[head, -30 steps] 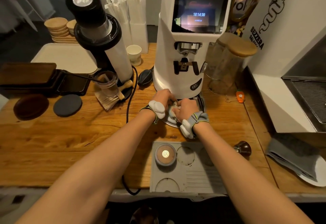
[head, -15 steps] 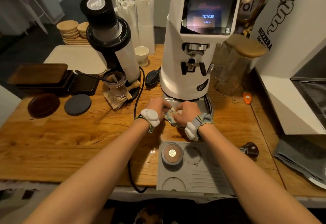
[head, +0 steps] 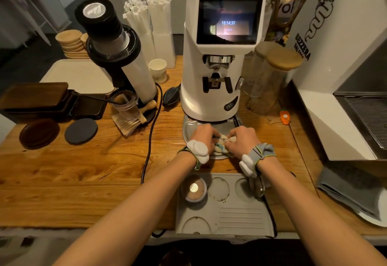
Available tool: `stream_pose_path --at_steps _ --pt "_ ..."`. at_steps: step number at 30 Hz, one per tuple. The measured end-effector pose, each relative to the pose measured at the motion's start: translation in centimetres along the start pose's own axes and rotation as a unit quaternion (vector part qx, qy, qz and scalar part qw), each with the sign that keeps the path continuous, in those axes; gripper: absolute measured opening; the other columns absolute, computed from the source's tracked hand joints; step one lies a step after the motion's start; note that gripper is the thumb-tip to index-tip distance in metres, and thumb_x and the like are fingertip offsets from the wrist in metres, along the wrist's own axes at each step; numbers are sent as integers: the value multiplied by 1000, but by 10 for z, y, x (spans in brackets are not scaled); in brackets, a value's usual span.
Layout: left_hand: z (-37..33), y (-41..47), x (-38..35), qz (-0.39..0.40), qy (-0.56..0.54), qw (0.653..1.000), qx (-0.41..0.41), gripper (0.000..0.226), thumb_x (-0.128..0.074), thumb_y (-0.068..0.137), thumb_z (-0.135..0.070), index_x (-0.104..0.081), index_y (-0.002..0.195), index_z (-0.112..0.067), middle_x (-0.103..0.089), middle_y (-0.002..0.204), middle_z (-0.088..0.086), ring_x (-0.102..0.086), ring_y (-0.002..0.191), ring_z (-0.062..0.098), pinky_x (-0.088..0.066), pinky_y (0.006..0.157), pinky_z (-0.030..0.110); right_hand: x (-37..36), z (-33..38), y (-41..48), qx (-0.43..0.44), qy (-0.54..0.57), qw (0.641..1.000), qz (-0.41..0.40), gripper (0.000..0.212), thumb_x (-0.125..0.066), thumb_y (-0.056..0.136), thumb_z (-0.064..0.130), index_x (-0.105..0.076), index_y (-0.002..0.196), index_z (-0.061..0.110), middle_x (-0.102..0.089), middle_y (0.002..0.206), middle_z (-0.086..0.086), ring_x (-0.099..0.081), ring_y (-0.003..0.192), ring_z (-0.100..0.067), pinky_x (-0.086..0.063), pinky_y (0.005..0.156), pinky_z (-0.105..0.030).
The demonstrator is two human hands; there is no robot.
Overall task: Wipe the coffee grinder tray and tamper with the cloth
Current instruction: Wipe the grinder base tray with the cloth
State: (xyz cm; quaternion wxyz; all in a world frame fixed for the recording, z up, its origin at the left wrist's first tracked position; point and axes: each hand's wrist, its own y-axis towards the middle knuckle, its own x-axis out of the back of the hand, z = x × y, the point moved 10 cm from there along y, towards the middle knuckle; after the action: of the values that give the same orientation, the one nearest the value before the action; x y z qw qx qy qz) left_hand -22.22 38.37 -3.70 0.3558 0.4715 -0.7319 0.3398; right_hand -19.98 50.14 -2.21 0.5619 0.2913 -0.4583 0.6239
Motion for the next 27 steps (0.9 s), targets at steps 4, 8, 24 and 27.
stream_pose_path --at_steps 4,8,24,27 --pt "-19 15 -4 5 3 1000 5 25 -60 95 -10 -73 116 -10 -70 115 12 -65 108 29 -52 95 35 11 -17 11 -18 4 1000 -10 20 -69 80 25 -75 94 11 -72 91 -13 -66 91 -31 -51 71 -29" --pt "-26 27 0 7 27 1000 -4 25 -61 91 -6 -74 112 -11 -72 111 13 -66 105 33 -53 94 39 13 -16 20 -13 -6 1000 -10 18 -63 83 23 -72 94 11 -70 92 -15 -64 92 -35 -54 72 -34" --pt "61 -23 42 -77 24 996 47 19 -63 91 -9 -77 105 -12 -71 102 9 -65 97 24 -45 78 24 -36 68 9 61 55 997 -14 18 -63 83 23 -72 98 22 -72 100 -9 -65 97 -30 -47 73 -27" --pt "62 -26 44 -87 22 994 66 19 -64 91 -10 -76 105 -14 -70 104 8 -65 97 24 -46 76 24 -37 67 9 61 54 997 -6 20 -62 83 24 -71 101 21 -71 102 -10 -64 98 -31 -49 75 -28"
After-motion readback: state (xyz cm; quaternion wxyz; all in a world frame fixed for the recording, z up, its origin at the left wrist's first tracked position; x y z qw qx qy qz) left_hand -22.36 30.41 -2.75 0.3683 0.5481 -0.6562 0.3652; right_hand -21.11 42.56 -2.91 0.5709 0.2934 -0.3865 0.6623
